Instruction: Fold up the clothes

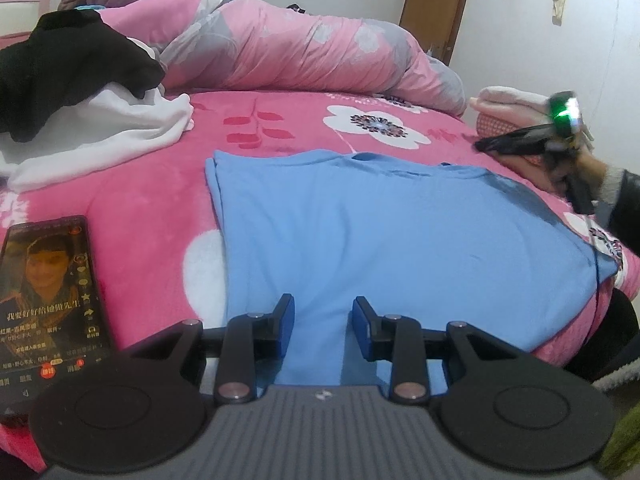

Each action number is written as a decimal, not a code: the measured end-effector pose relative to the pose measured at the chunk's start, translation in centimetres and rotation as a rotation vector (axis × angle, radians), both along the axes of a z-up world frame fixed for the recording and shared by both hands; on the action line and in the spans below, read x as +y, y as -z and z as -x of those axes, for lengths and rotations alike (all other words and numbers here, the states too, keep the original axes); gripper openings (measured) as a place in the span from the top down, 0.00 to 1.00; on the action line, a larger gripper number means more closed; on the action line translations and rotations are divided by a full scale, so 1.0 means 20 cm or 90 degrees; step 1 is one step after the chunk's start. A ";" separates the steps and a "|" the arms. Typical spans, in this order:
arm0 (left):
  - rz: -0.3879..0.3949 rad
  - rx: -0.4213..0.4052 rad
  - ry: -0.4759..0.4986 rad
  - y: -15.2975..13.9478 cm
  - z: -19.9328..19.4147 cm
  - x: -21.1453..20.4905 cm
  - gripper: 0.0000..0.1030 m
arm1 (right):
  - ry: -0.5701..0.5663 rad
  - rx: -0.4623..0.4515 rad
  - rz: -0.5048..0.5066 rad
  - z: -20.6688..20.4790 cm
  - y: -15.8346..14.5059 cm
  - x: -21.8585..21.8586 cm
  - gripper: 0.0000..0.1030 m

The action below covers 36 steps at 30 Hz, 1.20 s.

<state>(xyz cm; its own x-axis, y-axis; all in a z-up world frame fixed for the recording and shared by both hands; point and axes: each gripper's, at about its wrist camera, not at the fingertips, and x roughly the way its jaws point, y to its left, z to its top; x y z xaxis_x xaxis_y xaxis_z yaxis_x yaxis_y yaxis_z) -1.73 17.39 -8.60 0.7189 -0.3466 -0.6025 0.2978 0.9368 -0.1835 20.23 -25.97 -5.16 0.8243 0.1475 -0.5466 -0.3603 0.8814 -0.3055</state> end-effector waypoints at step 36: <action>-0.039 0.001 0.012 -0.05 0.01 -0.02 0.66 | 0.146 0.105 -0.289 1.17 0.10 -0.88 0.81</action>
